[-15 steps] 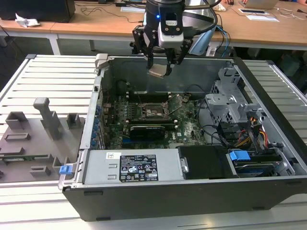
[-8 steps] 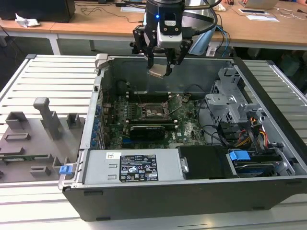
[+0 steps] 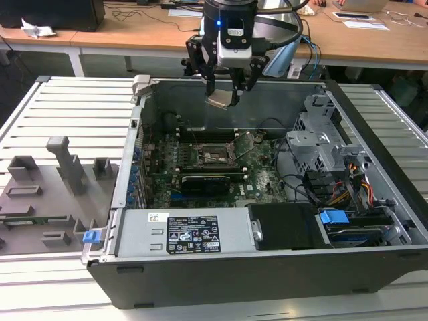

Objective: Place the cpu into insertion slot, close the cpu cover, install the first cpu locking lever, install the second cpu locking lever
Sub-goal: 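Place the cpu into insertion slot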

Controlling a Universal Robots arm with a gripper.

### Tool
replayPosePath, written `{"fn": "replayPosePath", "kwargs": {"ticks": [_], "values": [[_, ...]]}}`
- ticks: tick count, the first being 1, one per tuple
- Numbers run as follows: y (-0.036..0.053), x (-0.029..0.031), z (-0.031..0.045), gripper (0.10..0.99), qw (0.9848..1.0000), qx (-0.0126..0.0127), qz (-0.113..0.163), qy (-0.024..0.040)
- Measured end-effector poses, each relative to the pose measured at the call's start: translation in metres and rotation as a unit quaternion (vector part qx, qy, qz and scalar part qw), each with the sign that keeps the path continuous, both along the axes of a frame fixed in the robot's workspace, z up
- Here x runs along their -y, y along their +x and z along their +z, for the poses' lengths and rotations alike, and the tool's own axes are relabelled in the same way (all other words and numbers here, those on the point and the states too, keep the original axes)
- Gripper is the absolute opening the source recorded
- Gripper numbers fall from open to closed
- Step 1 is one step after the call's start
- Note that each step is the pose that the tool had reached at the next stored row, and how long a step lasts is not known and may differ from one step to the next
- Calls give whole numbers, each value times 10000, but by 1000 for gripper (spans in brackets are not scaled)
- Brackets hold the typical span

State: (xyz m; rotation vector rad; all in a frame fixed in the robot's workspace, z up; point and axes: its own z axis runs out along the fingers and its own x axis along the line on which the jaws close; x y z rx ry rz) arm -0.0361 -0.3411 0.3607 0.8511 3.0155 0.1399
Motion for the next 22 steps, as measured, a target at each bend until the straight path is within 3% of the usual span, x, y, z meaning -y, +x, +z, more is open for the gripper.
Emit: {"fn": "replayPosePath", "kwargs": {"ticks": [22], "values": [[0, 0, -6, 541, 9988, 0, -489, 0]]}}
